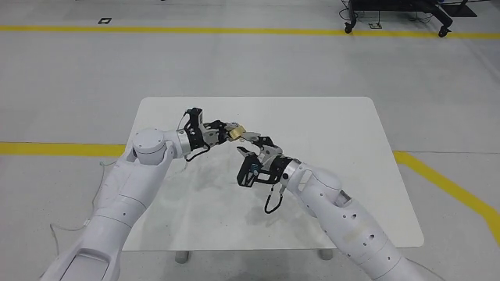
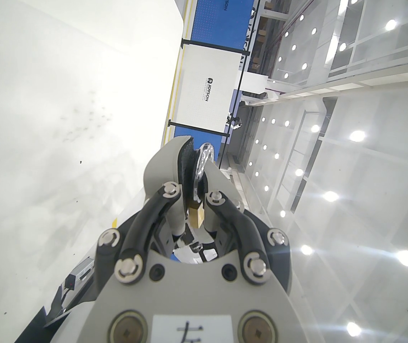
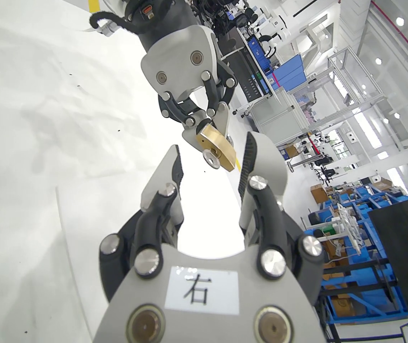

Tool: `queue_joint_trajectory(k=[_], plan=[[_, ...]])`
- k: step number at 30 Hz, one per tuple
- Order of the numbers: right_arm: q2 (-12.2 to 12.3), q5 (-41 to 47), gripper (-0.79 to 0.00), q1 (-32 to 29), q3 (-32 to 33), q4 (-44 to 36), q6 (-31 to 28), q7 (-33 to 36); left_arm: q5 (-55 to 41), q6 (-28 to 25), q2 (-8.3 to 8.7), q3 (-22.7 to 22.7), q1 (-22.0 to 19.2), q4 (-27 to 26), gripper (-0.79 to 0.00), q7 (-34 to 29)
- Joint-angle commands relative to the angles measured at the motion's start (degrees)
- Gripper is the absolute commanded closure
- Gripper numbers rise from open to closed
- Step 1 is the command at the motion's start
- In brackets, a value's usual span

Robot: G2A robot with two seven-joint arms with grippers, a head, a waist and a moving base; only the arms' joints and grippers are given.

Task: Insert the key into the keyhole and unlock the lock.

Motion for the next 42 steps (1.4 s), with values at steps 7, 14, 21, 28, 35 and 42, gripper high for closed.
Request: queue_joint_trajectory(k=[7, 14, 21, 28, 35, 42], plan=[[-0.2, 0.0, -0.243, 0.5, -0.2, 0.6, -0.3, 1.1, 0.2, -0.1, -0.1, 0.2, -0.2, 0.2, 0.0, -0.2], [-0.4, 1.2, 0.0, 0.9, -0.3, 1.6, -0.1, 1.8, 0.3, -0.3, -0.13, 0.2, -0.3, 0.4, 0.0, -0.5], [-0.7, 5.4, 0.0, 0.9, 0.3, 2.4, -0.5, 0.8, 1.4, -1.5, -0.12, 0.4, -0.2, 0.0, 0.0, -0.3], [-1.0, 18.4, 0.0, 1.6, 2.3, 6.1, -5.6, -5.4, 2.2, -9.1, 0.18, -1.0, 1.7, -2.7, 0.0, 0.7], [-0.6, 26.3, 0.0, 3.0, 5.6, 12.1, -12.2, -15.8, 1.6, -15.6, 0.84, -3.8, 4.9, -6.2, 0.0, 1.0], [-0.1, 24.4, -0.366, 2.9, 5.9, 12.4, -14.3, -18.5, 2.3, -16.5, 1.08, -4.5, 6.2, -7.9, 0.0, 1.4]])
